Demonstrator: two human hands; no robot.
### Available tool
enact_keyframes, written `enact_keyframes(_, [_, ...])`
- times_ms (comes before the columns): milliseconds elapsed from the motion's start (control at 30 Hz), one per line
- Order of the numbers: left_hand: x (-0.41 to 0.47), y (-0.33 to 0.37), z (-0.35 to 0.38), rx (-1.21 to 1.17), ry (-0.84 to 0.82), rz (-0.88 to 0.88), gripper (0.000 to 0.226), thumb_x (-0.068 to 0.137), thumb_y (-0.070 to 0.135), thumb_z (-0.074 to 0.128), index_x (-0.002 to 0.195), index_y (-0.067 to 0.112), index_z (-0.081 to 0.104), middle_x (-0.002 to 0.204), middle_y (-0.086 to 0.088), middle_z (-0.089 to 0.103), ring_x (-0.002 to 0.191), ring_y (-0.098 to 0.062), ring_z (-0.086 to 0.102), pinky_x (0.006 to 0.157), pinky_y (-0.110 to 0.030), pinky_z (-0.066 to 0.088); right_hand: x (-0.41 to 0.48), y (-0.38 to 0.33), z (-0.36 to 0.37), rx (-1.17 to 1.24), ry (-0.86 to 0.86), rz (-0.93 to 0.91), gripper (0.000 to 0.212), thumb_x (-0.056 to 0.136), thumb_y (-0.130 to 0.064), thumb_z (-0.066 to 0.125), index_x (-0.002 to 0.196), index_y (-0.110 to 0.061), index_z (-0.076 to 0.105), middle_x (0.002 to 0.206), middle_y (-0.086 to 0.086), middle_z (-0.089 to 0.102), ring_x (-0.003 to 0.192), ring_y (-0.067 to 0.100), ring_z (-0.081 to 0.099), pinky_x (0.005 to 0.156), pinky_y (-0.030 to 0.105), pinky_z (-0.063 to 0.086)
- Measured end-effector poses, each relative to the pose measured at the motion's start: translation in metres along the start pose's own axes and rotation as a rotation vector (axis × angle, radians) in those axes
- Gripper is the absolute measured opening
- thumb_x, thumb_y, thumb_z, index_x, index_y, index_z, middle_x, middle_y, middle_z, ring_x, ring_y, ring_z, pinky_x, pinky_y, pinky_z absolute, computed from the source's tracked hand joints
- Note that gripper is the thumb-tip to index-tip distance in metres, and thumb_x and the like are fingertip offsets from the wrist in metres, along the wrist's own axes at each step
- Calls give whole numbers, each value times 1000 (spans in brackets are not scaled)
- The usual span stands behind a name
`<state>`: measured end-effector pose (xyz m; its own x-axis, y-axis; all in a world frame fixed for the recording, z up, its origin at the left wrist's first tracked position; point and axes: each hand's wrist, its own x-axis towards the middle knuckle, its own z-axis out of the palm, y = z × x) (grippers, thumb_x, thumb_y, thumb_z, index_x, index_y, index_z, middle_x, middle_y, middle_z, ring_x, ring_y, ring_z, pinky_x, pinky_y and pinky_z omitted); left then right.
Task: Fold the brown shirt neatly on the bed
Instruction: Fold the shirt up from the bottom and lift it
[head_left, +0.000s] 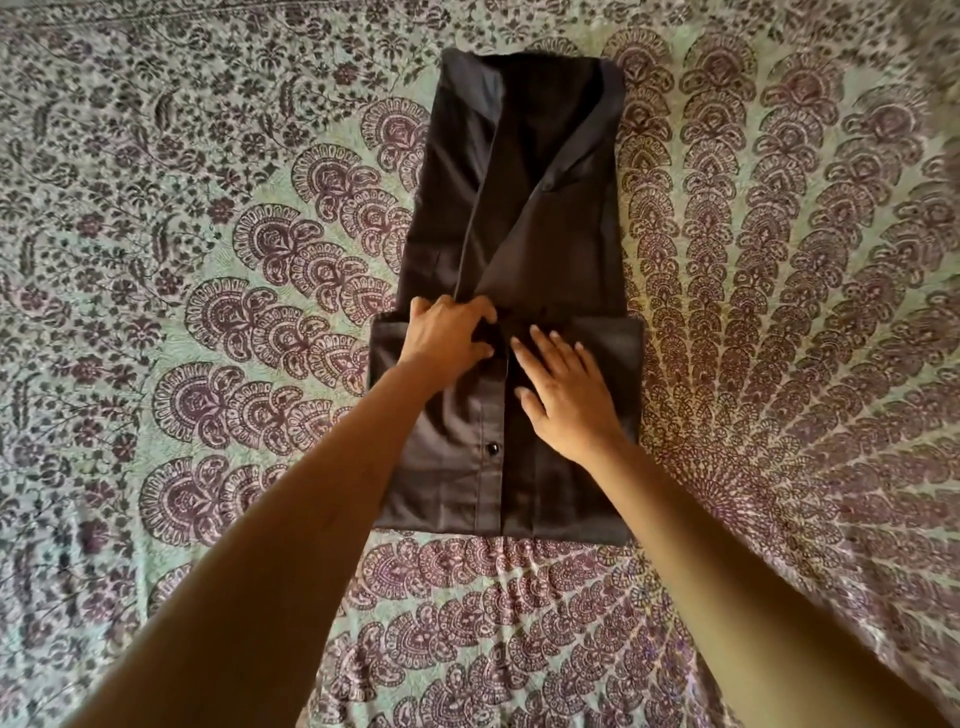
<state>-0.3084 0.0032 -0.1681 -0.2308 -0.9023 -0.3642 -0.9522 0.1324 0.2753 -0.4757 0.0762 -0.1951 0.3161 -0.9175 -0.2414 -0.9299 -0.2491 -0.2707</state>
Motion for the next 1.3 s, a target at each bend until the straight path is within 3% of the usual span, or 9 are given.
enact_keyframes(267, [-7, -20, -19, -456, -19, -102, 35, 68, 46, 62, 97, 27, 67, 92, 0, 68, 100, -23, 59, 103, -41, 34, 4, -1, -2, -93, -17, 40, 52, 81, -47, 37, 128, -28, 53, 133, 5, 54, 118, 26, 55, 94, 43, 45])
enact_keyframes(400, [-5, -19, -19, -585, 26, -65, 21, 71, 43, 69, 90, 34, 67, 92, 8, 66, 99, -16, 60, 103, -42, 38, 9, -4, -10, -27, -46, 19, 56, 79, -48, 39, 128, -26, 53, 137, 9, 50, 124, 30, 49, 99, 47, 40])
enact_keyframes(500, [2, -7, -10, -403, 84, -75, 23, 73, 40, 71, 94, 32, 69, 108, 9, 64, 115, -17, 49, 104, -37, 24, 7, 0, -17, 241, -43, 31, 62, 85, -51, 23, 134, -23, 47, 146, 4, 38, 137, 23, 32, 112, 40, 21])
enact_keyframes(633, [-2, 2, 7, -158, 199, -85, 31, 76, 32, 71, 105, 27, 62, 119, 1, 51, 116, -24, 41, 100, -40, 21, -13, 21, -21, 210, 246, 16, 36, 82, -19, 52, 116, -13, 60, 129, 8, 55, 118, 24, 51, 98, 39, 44])
enact_keyframes(800, [-47, -32, 11, -31, 409, 184, 28, 76, 17, 41, 99, 24, 55, 104, -2, 61, 91, -28, 58, 82, -39, 38, -66, 56, -5, -56, 68, -216, 83, 57, 3, 73, 131, -17, 42, 139, 5, 48, 126, 19, 42, 105, 35, 30])
enact_keyframes(933, [-95, -90, 25, 373, 258, 632, 51, 70, 15, 46, 120, 23, 54, 120, -2, 65, 105, -23, 64, 95, -34, 31, -104, 75, 6, -228, -98, -262, 114, 46, 13, 66, 146, -18, 21, 154, 3, 19, 140, 17, 19, 112, 32, 11])
enact_keyframes(1067, [-125, -123, 24, 594, 65, 758, 112, 60, 11, 68, 149, 25, 2, 159, -2, 6, 146, -17, 8, 113, -39, 7, -116, 77, -2, -283, -133, -328, 114, 53, 1, 71, 148, -15, 9, 156, 4, 9, 142, 17, 8, 113, 34, 8])
enact_keyframes(1133, [-126, -118, 19, 644, -34, 769, 118, 60, 25, 77, 149, 23, -2, 152, 0, 30, 139, -16, 31, 113, -39, 3, -110, 74, -10, -277, -173, -368, 119, 55, -21, 80, 148, -14, 6, 154, 4, 21, 140, 17, 18, 112, 34, 8])
enact_keyframes(1300, [-118, -109, 16, 680, -50, 840, 62, 75, 34, 64, 133, 26, 44, 131, 2, 58, 117, -15, 58, 110, -39, 18, -92, 71, -19, -261, -240, -392, 118, 25, -37, 92, 132, -13, 46, 136, 3, 47, 121, 15, 48, 110, 34, 6])
